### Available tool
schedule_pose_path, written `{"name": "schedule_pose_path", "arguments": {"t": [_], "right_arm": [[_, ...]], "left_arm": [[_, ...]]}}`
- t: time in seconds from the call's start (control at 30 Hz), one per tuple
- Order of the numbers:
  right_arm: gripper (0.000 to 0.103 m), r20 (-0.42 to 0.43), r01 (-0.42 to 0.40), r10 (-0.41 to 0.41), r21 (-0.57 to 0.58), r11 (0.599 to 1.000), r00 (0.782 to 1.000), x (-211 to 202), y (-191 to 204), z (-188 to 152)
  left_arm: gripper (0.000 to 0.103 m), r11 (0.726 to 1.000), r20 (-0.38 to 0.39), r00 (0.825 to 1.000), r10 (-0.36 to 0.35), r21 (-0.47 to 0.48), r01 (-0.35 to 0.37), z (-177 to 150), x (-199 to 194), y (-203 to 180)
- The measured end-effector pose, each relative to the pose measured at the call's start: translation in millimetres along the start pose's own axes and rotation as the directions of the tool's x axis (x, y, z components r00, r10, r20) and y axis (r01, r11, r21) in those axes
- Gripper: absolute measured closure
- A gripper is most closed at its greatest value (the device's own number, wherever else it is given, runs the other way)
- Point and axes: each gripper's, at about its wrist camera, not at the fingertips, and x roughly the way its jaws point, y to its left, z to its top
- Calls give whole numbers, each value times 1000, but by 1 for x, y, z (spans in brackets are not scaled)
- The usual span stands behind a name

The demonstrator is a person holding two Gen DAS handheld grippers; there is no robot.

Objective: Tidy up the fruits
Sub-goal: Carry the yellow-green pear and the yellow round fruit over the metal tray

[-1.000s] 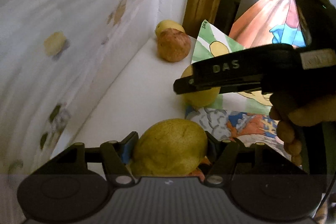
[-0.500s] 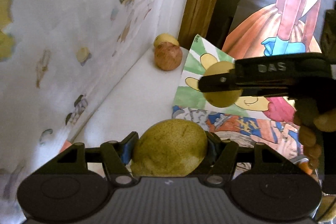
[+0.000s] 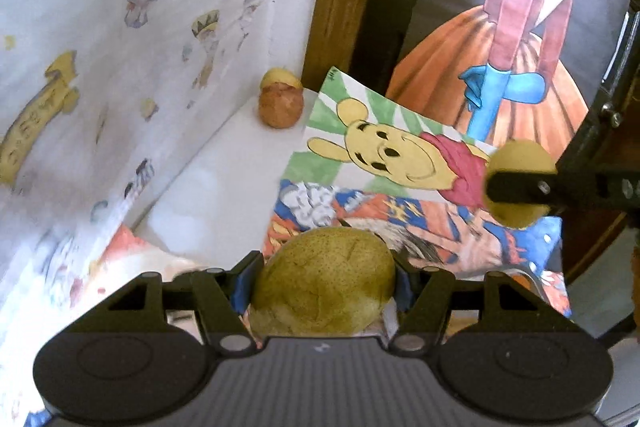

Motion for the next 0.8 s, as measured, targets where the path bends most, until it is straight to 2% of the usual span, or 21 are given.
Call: {"name": "schedule_pose_path", "arguments": {"t": [0.17, 0.4, 0.57, 0.8], "right_arm": [[44, 20, 42, -42, -8, 999, 999, -38, 2, -29], [44, 25, 78, -79, 53, 996, 997, -82, 4, -75], [44, 11, 109, -111, 93, 990, 994, -100, 0, -100], [44, -2, 138, -138, 83, 987, 990, -114, 0, -121]], "left_arm": [[34, 1000, -10, 1000, -18, 6, 18, -8, -16, -15], [34, 997, 13, 998, -66, 41, 65, -16, -42, -35], [34, 994, 7, 996, -93, 66, 92, -27, -55, -47], [34, 990, -26, 992, -123, 69, 124, -47, -67, -57]]}}
